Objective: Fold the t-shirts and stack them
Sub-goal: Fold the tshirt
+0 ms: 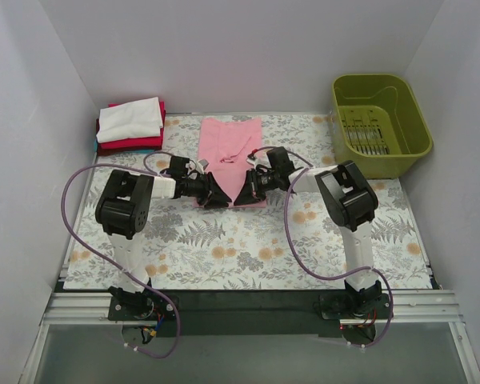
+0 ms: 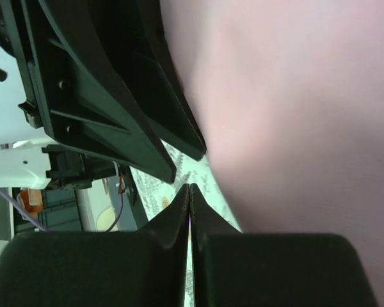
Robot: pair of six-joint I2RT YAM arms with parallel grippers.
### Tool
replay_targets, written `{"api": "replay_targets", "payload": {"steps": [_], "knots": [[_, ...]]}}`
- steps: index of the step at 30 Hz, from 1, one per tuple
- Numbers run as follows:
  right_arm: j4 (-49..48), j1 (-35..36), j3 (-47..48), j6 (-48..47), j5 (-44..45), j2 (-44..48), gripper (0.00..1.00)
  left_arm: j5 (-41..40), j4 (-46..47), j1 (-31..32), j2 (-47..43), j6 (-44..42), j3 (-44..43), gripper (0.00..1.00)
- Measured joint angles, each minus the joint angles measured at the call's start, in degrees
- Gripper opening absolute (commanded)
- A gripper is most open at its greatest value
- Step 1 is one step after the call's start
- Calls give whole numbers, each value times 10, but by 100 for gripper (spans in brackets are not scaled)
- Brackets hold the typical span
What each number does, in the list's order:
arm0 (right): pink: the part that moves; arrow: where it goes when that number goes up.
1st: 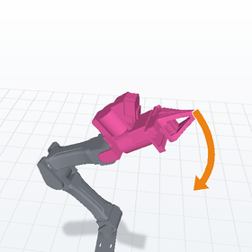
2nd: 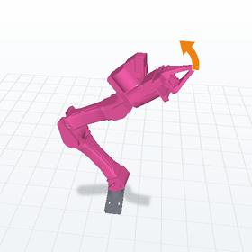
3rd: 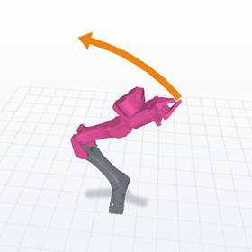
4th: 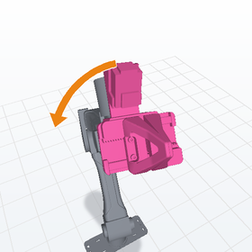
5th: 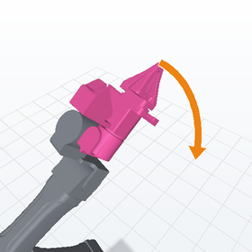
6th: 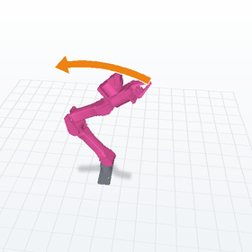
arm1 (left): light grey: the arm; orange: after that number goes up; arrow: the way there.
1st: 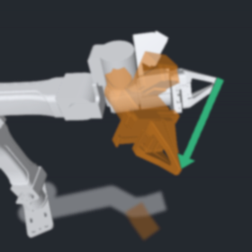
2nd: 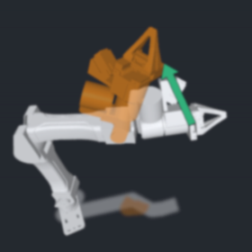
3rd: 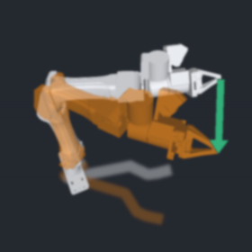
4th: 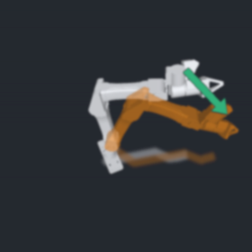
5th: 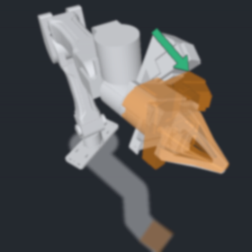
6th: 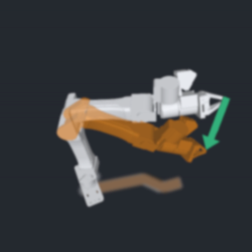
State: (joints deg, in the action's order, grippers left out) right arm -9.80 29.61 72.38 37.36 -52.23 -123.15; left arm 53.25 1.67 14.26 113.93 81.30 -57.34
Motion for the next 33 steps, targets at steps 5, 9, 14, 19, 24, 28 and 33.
{"api": "replay_targets", "payload": {"steps": [5, 9, 14, 19, 24, 28, 33], "knots": [[-12, -10, -38, -6, 17, -9, 1, -24, 6, -20, 7, 7, 25, 29], [-26, -35, -70, -9, -7, -11, 1, 7, 27, -56, 3, 18, 56, 29], [-42, -59, -97, -19, -23, -2, 1, 25, 39, -81, -17, 19, 90, 32], [-39, -64, -103, -34, -29, 6, 1, 45, 40, -85, -31, 16, 107, 34], [-8, -58, -103, -65, -43, 34, 9, 56, 19, -85, -57, 14, 108, 34], [5, -38, -89, -78, -52, 98, 13, 63, 15, -85, -104, 9, 106, 34], [-12, -8, -30, -94, -49, 108, 12, 58, -16, -90, -123, -33, 84, 34]]}}
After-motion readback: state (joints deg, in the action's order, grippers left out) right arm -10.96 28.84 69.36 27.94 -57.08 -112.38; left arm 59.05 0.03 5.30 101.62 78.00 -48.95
